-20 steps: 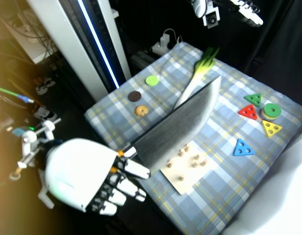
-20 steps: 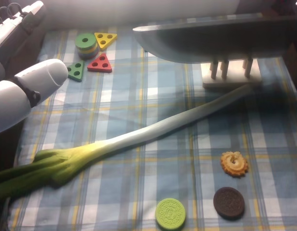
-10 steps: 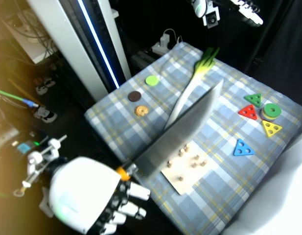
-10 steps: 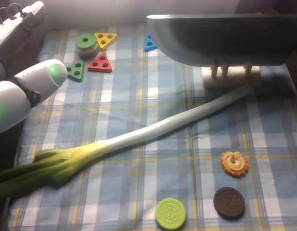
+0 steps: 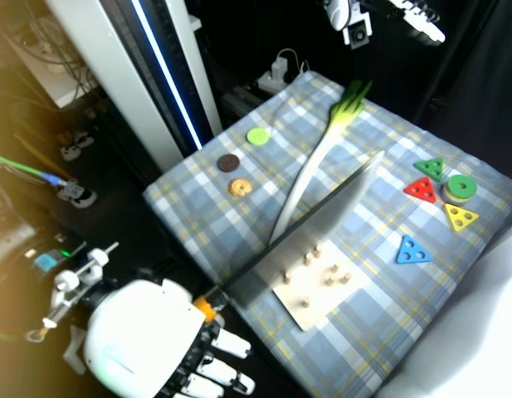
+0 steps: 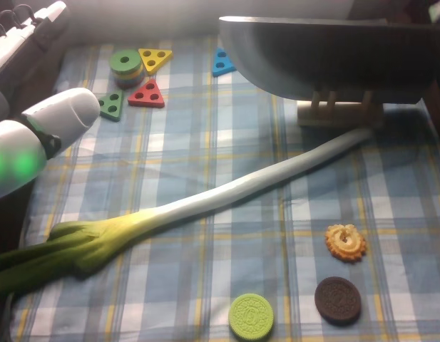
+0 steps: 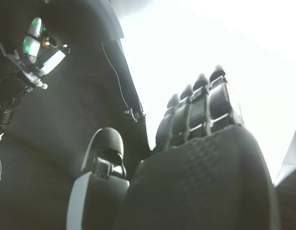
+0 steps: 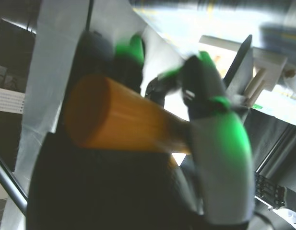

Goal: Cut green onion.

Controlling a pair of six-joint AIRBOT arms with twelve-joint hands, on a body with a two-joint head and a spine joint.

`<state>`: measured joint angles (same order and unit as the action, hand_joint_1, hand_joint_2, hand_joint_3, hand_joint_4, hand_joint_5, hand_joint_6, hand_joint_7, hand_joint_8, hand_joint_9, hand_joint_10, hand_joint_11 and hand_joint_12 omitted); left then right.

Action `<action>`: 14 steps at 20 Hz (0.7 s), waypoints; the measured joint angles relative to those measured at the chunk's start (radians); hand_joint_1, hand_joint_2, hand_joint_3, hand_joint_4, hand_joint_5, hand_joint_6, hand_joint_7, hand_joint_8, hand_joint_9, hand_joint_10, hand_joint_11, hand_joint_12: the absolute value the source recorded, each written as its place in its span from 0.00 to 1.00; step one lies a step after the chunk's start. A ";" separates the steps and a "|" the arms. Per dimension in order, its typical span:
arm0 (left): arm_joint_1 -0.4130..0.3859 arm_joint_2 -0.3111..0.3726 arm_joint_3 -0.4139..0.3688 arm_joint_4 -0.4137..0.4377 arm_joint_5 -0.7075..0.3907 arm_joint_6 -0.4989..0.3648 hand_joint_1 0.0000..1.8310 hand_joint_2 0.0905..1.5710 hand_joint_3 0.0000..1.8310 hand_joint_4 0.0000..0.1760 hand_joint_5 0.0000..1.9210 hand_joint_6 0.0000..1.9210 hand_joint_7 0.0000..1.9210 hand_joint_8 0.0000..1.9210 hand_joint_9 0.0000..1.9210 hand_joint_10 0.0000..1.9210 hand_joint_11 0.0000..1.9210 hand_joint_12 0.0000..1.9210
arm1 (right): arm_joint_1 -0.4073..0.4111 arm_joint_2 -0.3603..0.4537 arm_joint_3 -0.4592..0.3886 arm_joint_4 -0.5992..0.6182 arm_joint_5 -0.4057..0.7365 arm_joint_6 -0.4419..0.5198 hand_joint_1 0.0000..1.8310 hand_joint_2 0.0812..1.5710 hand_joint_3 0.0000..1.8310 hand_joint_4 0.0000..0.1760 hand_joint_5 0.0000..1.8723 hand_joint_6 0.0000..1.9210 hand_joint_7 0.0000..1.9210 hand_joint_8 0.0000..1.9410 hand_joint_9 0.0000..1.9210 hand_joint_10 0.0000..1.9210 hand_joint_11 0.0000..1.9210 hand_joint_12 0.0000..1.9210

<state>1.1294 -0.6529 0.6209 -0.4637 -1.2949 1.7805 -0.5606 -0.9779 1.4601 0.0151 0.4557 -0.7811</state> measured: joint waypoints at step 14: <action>0.006 0.002 0.000 -0.025 -0.112 -0.002 0.00 0.81 0.00 0.00 0.00 0.00 0.00 0.00 0.00 0.00 0.00 0.00 | 0.031 0.157 -0.197 -0.041 0.252 -0.003 0.47 0.54 0.01 1.00 0.00 0.00 0.00 0.00 0.00 0.00 0.00 0.00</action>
<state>1.1355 -0.6514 0.6209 -0.4885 -1.4067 1.7782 -0.5293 -0.8211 1.2629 -0.0261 0.7074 -0.7841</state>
